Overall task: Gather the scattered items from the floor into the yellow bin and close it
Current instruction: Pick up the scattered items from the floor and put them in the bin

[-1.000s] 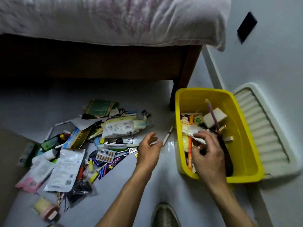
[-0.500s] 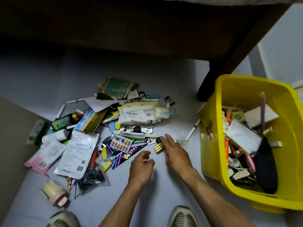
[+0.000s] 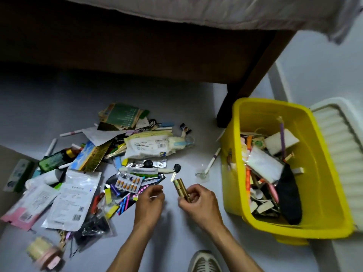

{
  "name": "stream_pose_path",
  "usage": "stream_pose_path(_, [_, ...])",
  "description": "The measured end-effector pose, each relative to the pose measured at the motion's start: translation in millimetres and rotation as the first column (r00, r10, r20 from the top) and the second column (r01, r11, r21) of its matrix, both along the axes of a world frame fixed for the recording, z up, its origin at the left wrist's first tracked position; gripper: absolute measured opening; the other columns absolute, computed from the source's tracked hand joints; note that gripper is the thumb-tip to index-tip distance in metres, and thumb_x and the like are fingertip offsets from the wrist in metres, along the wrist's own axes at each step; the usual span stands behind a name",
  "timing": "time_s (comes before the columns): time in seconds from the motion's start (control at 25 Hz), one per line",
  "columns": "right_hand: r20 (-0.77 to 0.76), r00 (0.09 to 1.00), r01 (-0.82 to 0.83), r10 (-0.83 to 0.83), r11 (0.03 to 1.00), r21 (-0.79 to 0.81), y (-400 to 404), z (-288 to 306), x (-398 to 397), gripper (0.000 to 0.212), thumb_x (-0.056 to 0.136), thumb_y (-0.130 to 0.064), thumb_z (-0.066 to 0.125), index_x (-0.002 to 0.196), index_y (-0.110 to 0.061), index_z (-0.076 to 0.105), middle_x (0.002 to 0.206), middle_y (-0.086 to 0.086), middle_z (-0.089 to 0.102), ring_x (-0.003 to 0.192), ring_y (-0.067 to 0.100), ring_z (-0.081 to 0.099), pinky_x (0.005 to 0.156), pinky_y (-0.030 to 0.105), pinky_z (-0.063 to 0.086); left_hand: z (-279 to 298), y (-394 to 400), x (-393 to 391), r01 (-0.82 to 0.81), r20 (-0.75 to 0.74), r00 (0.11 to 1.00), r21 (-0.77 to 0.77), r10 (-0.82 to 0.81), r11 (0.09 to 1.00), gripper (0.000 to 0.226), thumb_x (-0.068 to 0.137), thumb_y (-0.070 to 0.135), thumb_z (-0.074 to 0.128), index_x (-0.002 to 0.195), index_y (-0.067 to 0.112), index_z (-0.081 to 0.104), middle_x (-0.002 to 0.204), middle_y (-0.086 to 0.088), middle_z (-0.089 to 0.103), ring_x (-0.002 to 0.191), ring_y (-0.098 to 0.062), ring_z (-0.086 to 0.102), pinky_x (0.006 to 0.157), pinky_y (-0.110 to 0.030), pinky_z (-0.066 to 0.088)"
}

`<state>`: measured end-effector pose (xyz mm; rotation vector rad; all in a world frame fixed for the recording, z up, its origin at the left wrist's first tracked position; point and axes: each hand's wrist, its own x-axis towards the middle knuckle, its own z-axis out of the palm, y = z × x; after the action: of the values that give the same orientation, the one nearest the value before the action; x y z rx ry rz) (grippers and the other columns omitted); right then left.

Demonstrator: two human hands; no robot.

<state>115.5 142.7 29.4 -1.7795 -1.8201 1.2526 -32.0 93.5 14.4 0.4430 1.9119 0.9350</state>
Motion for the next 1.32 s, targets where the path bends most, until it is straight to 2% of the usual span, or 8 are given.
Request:
stream_pose_path(0.12, [-0.311, 0.928, 0.282, -0.206, 0.933, 0.224, 3.3, 62.6, 40.1, 0.025, 0.067, -0.044, 0.077, 0.086, -0.033, 0.065, 0.066, -0.012, 0.061, 0.053, 0.004, 0.053, 0.048, 0.022, 0.047, 16.2, 15.7, 16.9, 0.032, 0.002, 0.999, 0.049, -0.033, 0.998, 0.024, 0.091, 0.008, 0.06, 0.095, 0.031, 0.067, 0.098, 0.011, 0.067, 0.093, -0.009, 0.062, 0.075, -0.031, 0.051])
stream_pose_path(0.28, [-0.132, 0.882, 0.453, -0.453, 0.733, 0.507, 38.5, 115.8, 116.8, 0.022, 0.077, -0.037, 0.076, 0.093, -0.028, 0.064, 0.08, -0.008, 0.065, 0.068, 0.007, 0.06, 0.057, 0.026, 0.052, 42.8, 34.7, 50.0, 0.079, 0.026, 0.996, 0.097, -0.082, 0.992, 0.022, 0.09, 0.009, 0.06, 0.095, 0.028, 0.068, 0.099, 0.007, 0.068, 0.093, -0.011, 0.063, 0.084, -0.037, 0.052])
stream_pose_path(0.44, [0.071, 0.901, 0.325, -0.428, 0.774, 0.543, 42.7, 114.5, 131.3, 0.025, 0.087, -0.023, 0.069, 0.111, -0.015, 0.065, 0.108, 0.003, 0.062, 0.099, 0.023, 0.059, 0.077, 0.04, 0.053, 48.0, 32.5, 65.4, 0.098, 0.036, 0.994, 0.108, -0.102, 0.989, 0.02, 0.091, 0.009, 0.06, 0.097, 0.026, 0.068, 0.1, 0.006, 0.068, 0.093, -0.01, 0.063, 0.081, -0.033, 0.052])
stream_pose_path(0.56, [-0.02, 0.977, 0.166, -0.211, 0.708, 0.686, 30.7, 102.1, 93.8, 0.012, 0.09, -0.016, 0.06, 0.102, -0.016, 0.064, 0.099, -0.003, 0.061, 0.09, 0.015, 0.058, 0.075, 0.026, 0.049, 38.9, 20.7, 56.0, 0.083, 0.016, 0.996, 0.072, -0.085, 0.994, 0.02, 0.091, 0.009, 0.059, 0.097, 0.027, 0.068, 0.099, 0.006, 0.067, 0.089, -0.006, 0.062, 0.07, -0.022, 0.046])
stream_pose_path(0.72, [-0.034, 0.999, 0.04, -0.028, 0.896, 0.442, 24.1, 46.5, 27.7, 0.022, 0.089, -0.017, 0.058, 0.11, -0.023, 0.062, 0.107, -0.009, 0.062, 0.093, 0.007, 0.06, 0.077, 0.022, 0.049, 16.5, 14.7, 28.3, 0.088, -0.027, 0.996, 0.004, -0.088, 0.996, 0.021, 0.091, 0.011, 0.058, 0.1, 0.028, 0.066, 0.102, 0.008, 0.065, 0.09, -0.003, 0.06, 0.069, -0.022, 0.045])
stream_pose_path(0.96, [0.479, 0.875, -0.051, 0.065, 0.998, -0.043, 68.3, -47.9, 5.1, 0.06, 0.094, -0.03, 0.053, 0.148, -0.019, 0.031, 0.161, 0.007, 0.016, 0.142, 0.031, 0.024, 0.113, 0.041, 0.029, -21.5, 11.6, -20.9, 0.146, -0.366, 0.913, -0.115, -0.179, 0.983, 0.025, 0.086, 0.012, 0.06, 0.109, 0.021, 0.066, 0.108, 0.003, 0.066, 0.097, -0.017, 0.06, 0.078, -0.026, 0.044])
stream_pose_path(1.12, [0.519, 0.844, -0.191, 0.138, 0.98, 0.05, 55.0, -75.9, -13.3, 0.03, 0.092, -0.021, 0.055, 0.119, -0.009, 0.057, 0.134, 0.008, 0.05, 0.124, 0.029, 0.042, 0.099, 0.037, 0.043, -35.3, 7.5, -56.3, 0.264, -0.649, 0.677, -0.226, -0.347, 0.938, 0.049, 0.084, 0.012, 0.061, 0.132, 0.016, 0.054, 0.139, -0.01, 0.05, 0.126, -0.029, 0.043, 0.101, -0.038, 0.037])
stream_pose_path(1.32, [0.254, 0.936, -0.284, 0.244, 0.949, 0.134, 25.7, -78.4, -24.8, 0.018, 0.081, -0.004, 0.063, 0.095, -0.016, 0.064, 0.098, -0.007, 0.058, 0.098, 0.022, 0.05, 0.08, 0.022, 0.038, -40.5, 13.5, -89.0, 0.391, -0.505, 0.633, -0.445, -0.587, 0.805, 0.084, 0.09, 0.01, 0.06, 0.155, 0.032, 0.012, 0.164, -0.004, -0.002, 0.149, -0.032, 0.008, 0.116, -0.052, 0.027])
